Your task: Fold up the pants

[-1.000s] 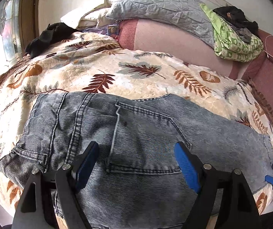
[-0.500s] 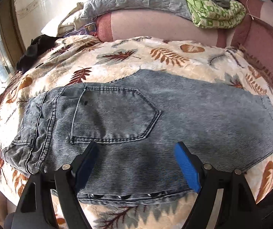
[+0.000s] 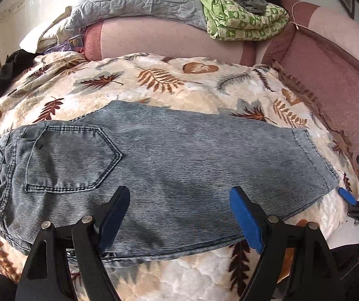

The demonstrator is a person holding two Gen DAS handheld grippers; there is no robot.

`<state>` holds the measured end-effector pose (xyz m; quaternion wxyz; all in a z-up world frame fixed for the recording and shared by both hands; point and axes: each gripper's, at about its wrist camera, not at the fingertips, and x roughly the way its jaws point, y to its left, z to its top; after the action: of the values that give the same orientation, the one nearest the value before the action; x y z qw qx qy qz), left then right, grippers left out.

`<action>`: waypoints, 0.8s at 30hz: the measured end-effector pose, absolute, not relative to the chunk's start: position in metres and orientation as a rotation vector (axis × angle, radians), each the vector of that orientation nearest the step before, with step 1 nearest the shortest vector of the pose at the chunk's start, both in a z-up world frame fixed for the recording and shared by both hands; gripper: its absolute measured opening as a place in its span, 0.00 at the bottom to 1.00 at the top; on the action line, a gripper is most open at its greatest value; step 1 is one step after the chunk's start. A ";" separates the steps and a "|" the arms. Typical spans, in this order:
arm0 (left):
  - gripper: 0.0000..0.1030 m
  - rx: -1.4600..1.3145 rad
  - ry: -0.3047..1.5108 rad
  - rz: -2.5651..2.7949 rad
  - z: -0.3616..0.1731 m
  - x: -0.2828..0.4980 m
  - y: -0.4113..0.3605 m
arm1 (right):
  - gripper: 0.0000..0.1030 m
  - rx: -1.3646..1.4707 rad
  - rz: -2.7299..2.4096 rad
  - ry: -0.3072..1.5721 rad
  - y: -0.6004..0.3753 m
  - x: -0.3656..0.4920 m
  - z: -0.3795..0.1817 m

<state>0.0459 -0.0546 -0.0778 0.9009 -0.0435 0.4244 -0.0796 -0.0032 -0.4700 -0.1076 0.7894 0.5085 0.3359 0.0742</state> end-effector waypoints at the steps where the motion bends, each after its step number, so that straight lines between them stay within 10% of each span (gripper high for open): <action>1: 0.80 -0.104 0.881 -0.176 -0.080 0.046 -0.057 | 0.88 1.087 0.161 0.731 -0.469 -0.004 -0.109; 14: 0.80 -0.158 0.905 -0.212 -0.091 0.044 -0.057 | 0.86 1.136 0.075 0.810 -0.472 0.019 -0.132; 24: 0.80 -0.127 0.898 -0.269 -0.084 0.068 -0.102 | 0.43 1.103 0.019 0.851 -0.478 0.022 -0.138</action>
<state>0.0682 -0.1023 -0.0840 0.8903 -0.0610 0.4323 -0.1296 0.0218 -0.4777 -0.1377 0.7669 0.5081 0.3920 0.0086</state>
